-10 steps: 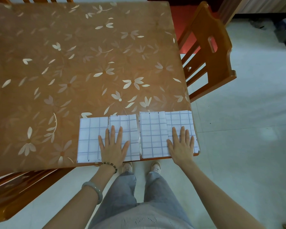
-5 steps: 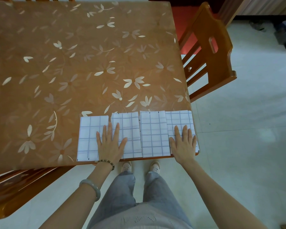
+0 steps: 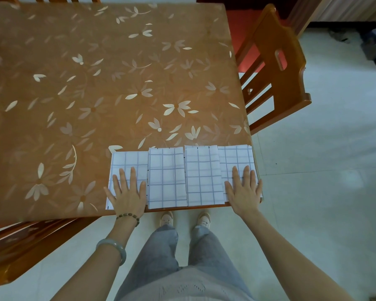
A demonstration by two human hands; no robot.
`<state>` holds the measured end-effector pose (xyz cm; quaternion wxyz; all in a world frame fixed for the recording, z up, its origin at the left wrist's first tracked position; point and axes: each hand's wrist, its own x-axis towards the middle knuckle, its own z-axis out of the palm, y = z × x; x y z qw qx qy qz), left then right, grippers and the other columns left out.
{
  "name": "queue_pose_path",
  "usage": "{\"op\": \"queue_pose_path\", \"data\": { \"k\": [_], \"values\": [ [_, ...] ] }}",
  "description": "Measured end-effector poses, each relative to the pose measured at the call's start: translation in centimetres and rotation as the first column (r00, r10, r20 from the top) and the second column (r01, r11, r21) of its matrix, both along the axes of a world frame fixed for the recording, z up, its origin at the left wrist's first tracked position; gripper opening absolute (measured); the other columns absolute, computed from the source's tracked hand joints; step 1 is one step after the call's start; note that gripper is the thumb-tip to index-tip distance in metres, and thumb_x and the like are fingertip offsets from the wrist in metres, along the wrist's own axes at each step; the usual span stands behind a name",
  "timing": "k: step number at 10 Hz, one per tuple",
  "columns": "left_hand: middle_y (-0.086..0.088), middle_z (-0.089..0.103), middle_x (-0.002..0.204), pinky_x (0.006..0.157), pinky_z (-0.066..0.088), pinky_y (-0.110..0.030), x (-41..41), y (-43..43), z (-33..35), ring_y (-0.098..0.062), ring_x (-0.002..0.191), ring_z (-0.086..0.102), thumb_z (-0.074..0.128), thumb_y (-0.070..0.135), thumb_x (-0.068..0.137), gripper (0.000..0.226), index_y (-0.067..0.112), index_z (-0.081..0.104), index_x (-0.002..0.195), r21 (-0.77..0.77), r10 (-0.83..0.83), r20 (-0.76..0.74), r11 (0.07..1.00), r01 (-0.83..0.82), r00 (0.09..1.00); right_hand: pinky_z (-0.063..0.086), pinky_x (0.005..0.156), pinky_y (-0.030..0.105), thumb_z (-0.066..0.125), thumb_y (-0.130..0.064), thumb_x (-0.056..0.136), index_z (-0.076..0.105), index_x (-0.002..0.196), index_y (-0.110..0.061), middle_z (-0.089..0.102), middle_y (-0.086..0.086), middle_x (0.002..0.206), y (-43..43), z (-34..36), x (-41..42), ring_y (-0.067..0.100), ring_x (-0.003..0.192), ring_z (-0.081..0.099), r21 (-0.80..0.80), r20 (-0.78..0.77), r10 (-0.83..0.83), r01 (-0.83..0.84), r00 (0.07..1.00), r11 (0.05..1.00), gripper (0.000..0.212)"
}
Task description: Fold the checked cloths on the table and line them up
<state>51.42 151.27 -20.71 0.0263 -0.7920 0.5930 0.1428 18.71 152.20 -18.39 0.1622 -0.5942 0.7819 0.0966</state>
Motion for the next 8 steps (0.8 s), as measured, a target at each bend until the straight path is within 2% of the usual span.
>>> {"op": "queue_pose_path", "data": {
  "k": [1, 2, 3, 4, 5, 6, 7, 8],
  "values": [
    [-0.011, 0.016, 0.159, 0.113, -0.001, -0.059, -0.5, -0.5, 1.0, -0.035, 0.146, 0.013, 0.01, 0.06, 0.091, 0.072, 0.022, 0.018, 0.152, -0.086, -0.019, -0.015, 0.996, 0.018, 1.0, 0.005, 0.115, 0.055, -0.003, -0.063, 0.089, 0.018, 0.151, -0.023, 0.014, 0.016, 0.158, -0.3, 1.0, 0.9, 0.036, 0.145, 0.01, -0.086, 0.034, 0.079, -0.076, 0.996, 0.993, 0.076],
    [-0.01, 0.016, 0.159, 0.115, -0.005, -0.053, -2.3, -0.1, 1.9, -0.032, 0.146, 0.013, 0.01, 0.061, 0.094, 0.068, 0.024, 0.018, 0.151, -0.121, -0.285, 0.003, 0.951, 0.283, 0.959, -0.007, 0.114, 0.051, -0.004, -0.066, 0.089, 0.006, 0.152, -0.029, 0.001, 0.011, 0.16, -0.1, 1.0, 2.8, 0.033, 0.146, -0.002, -0.093, 0.071, 0.247, -0.24, 0.966, 0.966, 0.074],
    [-0.01, 0.024, 0.156, 0.114, 0.006, -0.057, -3.6, 0.7, 1.4, -0.034, 0.144, 0.02, 0.011, 0.065, 0.093, 0.07, 0.026, 0.025, 0.149, -0.036, -0.45, 0.035, 0.892, 0.451, 0.892, -0.007, 0.115, 0.054, -0.006, -0.068, 0.087, -0.014, 0.148, -0.033, -0.009, 0.009, 0.16, 0.0, 0.0, 4.2, 0.031, 0.144, -0.015, -0.013, 0.035, 0.324, -0.324, 0.945, 0.946, 0.071],
    [-0.009, 0.028, 0.155, 0.111, 0.008, -0.057, -3.6, 1.0, 0.7, -0.033, 0.143, 0.023, 0.008, 0.067, 0.092, 0.073, 0.026, 0.026, 0.149, 0.061, -0.449, 0.038, 0.893, 0.447, 0.893, -0.01, 0.115, 0.054, -0.014, -0.069, 0.08, -0.025, 0.143, -0.034, -0.018, 0.008, 0.158, -0.1, -0.5, 4.6, 0.029, 0.142, -0.023, 0.083, 0.011, 0.356, -0.356, 0.934, 0.931, 0.072],
    [-0.008, 0.019, 0.158, 0.114, 0.004, -0.055, -3.8, 1.1, 0.6, -0.031, 0.146, 0.015, 0.008, 0.068, 0.089, 0.075, 0.028, 0.019, 0.151, 0.122, -0.429, 0.014, 0.897, 0.424, 0.903, -0.008, 0.113, 0.055, -0.007, -0.069, 0.08, -0.012, 0.15, -0.032, -0.011, 0.009, 0.16, -0.6, 0.3, 4.8, 0.033, 0.146, -0.012, 0.126, 0.026, 0.353, -0.353, 0.935, 0.927, 0.079],
    [-0.006, 0.003, 0.161, 0.114, -0.001, -0.056, -4.6, 0.2, 2.1, -0.029, 0.147, 0.0, 0.017, 0.068, 0.084, 0.078, 0.03, 0.01, 0.152, 0.218, -0.4, -0.015, 0.893, 0.393, 0.917, 0.006, 0.113, 0.059, 0.034, -0.061, 0.088, 0.012, 0.147, -0.031, 0.004, 0.012, 0.157, -1.9, 1.6, 5.4, 0.036, 0.144, 0.002, 0.157, 0.087, 0.294, -0.304, 0.952, 0.939, 0.069],
    [-0.006, 0.008, 0.159, 0.113, 0.007, -0.057, -5.6, -0.9, 4.3, -0.028, 0.145, 0.003, 0.041, 0.061, 0.084, 0.074, 0.028, 0.021, 0.147, 0.269, -0.384, -0.057, 0.883, 0.385, 0.921, 0.027, 0.106, 0.057, 0.057, -0.05, 0.08, 0.032, 0.134, -0.028, 0.025, 0.01, 0.145, -3.6, 3.7, 6.5, 0.034, 0.133, 0.024, 0.222, 0.112, 0.249, -0.268, 0.962, 0.937, 0.063],
    [-0.005, 0.017, 0.156, 0.111, 0.013, -0.051, -6.0, -3.5, 7.5, -0.027, 0.143, 0.01, 0.042, 0.058, 0.085, 0.062, 0.022, 0.044, 0.134, 0.212, -0.376, -0.065, 0.9, 0.381, 0.924, 0.03, 0.104, 0.049, 0.055, -0.058, 0.081, 0.044, 0.135, -0.029, 0.031, 0.005, 0.146, -6.1, 6.9, 7.4, 0.029, 0.133, 0.028, 0.35, 0.126, 0.186, -0.219, 0.974, 0.911, 0.062]
  ]
}}
